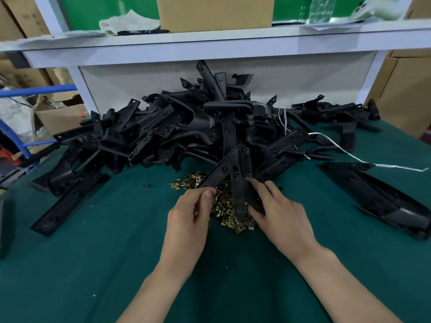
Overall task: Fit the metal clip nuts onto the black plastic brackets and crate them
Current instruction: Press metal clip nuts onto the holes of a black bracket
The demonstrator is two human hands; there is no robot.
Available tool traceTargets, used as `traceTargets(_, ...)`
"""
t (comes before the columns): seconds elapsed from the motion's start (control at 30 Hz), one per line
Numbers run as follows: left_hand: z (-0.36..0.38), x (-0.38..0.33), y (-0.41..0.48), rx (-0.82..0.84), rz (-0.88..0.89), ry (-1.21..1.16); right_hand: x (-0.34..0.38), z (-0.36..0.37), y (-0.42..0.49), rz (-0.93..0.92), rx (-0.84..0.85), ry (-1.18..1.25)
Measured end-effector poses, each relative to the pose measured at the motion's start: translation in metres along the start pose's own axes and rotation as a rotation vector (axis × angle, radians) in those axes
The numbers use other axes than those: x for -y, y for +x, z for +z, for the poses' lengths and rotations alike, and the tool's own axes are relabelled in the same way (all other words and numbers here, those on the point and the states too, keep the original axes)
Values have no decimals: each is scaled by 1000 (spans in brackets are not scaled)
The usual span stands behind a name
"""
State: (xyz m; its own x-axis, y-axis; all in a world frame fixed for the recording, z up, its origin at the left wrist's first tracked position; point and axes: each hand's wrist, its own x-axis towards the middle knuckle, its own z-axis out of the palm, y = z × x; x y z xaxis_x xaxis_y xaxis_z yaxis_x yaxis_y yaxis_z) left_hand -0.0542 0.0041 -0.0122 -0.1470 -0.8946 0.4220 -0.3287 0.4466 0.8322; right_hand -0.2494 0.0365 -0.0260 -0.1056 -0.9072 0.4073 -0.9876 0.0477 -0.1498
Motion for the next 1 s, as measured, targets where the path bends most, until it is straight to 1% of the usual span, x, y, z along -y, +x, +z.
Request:
traceTargets(0.07,1,-2,0,-12,-37,-73,0,0,0,2,11,3)
traceTargets(0.2,2,0,1,-1,-180,-241,-1,0,0,-5,34,15)
traceTargets(0.33,-1,-2,5,23,-244,-322,-2,-3,1,2,36,73)
traceTargets(0.43,-1,-5,6,57,-298,-439,-1,-3,0,-16,32,97)
traceTargets(0.53,-1,-5,5,116,-352,-576,-1,-3,0,-5,14,121)
traceTargets(0.77,0,-9,5,159,-484,-892,1,-5,1,9,-42,117)
traceTargets(0.87,0,-9,5,198,-492,-934,2,-4,0,0,-45,106)
traceTargets(1.0,1,-9,4,204,-457,-881,3,-4,0,5,-45,111)
